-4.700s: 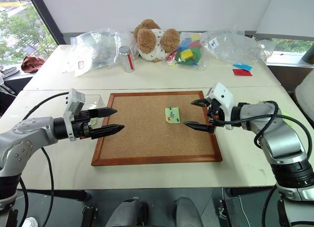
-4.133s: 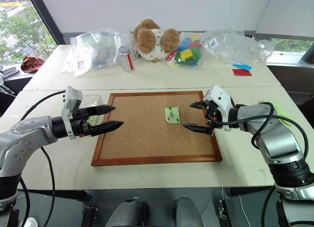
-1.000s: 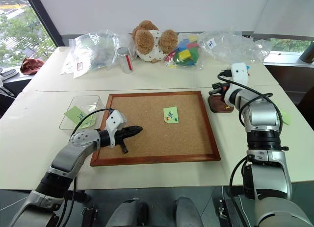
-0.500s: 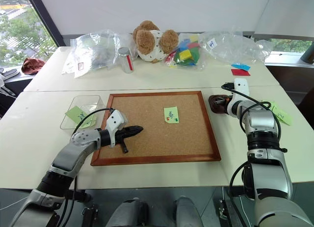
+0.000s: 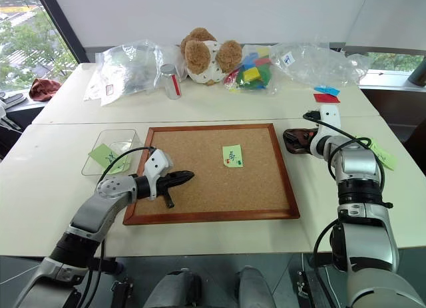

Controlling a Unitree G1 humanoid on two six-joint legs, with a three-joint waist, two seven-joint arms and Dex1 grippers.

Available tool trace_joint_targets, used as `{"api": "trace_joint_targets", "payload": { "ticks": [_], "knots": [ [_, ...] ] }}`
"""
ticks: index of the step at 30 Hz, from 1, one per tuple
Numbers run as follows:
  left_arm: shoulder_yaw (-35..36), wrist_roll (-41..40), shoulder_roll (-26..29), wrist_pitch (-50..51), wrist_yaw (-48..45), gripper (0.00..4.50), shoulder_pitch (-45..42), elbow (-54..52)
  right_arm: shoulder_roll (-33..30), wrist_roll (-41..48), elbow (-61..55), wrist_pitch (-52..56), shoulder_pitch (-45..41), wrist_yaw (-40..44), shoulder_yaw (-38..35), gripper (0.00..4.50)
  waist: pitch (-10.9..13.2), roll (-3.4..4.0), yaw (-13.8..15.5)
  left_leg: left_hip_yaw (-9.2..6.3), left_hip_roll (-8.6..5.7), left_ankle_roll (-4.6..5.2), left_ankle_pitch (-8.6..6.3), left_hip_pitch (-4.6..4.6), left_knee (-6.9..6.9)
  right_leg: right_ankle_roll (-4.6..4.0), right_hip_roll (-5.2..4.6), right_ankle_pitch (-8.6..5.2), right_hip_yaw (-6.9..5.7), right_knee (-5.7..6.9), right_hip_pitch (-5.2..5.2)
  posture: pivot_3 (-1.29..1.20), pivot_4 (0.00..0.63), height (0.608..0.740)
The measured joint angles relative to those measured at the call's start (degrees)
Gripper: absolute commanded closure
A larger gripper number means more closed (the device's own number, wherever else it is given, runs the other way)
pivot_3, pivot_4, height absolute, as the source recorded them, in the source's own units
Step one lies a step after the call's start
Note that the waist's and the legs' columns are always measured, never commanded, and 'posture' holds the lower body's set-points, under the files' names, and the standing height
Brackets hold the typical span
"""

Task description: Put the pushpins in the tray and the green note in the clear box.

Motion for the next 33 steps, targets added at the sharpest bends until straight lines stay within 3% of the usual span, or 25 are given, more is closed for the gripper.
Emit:
{"api": "trace_joint_targets", "payload": {
  "ticks": [4,10,13,16,31,33],
  "knots": [
    [0.16,0.0,-0.06,0.19,-0.05,4.5,0.1,-0.02,-2.9,1.59,-17.39,3.32,6.34,7.06,5.47,0.04,-0.02,0.03,0.03,-0.02,0.0,0.02,-0.01,0.0,-0.01,0.0,0.0,0.0,0.0,-0.01,0.01,0.0,0.15,0.74],
    [0.17,0.0,-0.07,0.24,-0.11,4.5,0.08,-0.04,-2.91,3.76,-31.39,6.65,11.21,10.71,11.08,0.04,-0.02,0.02,0.04,-0.04,0.0,0.04,-0.02,0.0,0.01,0.0,-0.02,0.0,0.0,-0.01,0.01,0.0,0.15,0.74],
    [0.17,0.0,-0.06,0.25,-0.14,4.5,0.06,-0.03,-1.7,4.31,-34.67,7.37,12.44,10.95,13.13,0.84,-0.02,0.02,0.04,-0.04,0.0,0.04,-0.02,0.0,0.0,0.0,-0.02,0.0,0.0,-0.02,0.01,0.0,0.15,0.74],
    [0.12,0.0,-0.08,0.25,-0.15,4.5,0.04,-0.04,-0.41,4.08,-35.19,7.25,13.53,10.61,15.56,2.29,-0.02,0.02,0.03,-0.04,0.0,0.03,-0.02,0.0,0.01,0.0,-0.03,0.0,0.0,-0.03,0.02,0.0,0.15,0.74],
    [0.28,0.01,0.0,0.95,0.48,4.5,0.76,-1.26,3.92,2.27,-31.07,5.18,12.49,8.65,19.42,2.29,-0.01,0.02,-0.04,-0.04,0.0,0.03,-0.02,0.0,-0.01,0.0,-0.03,0.0,-0.01,-0.04,0.0,0.0,0.15,0.74],
    [0.27,0.01,0.0,1.2,0.76,4.5,0.92,-1.65,4.0,2.13,-30.61,5.03,12.35,8.66,19.46,2.85,-0.01,0.02,-0.04,-0.04,0.0,0.03,-0.02,0.0,-0.02,0.0,-0.03,0.0,-0.01,-0.05,0.0,0.0,0.15,0.74]
  ]
}}
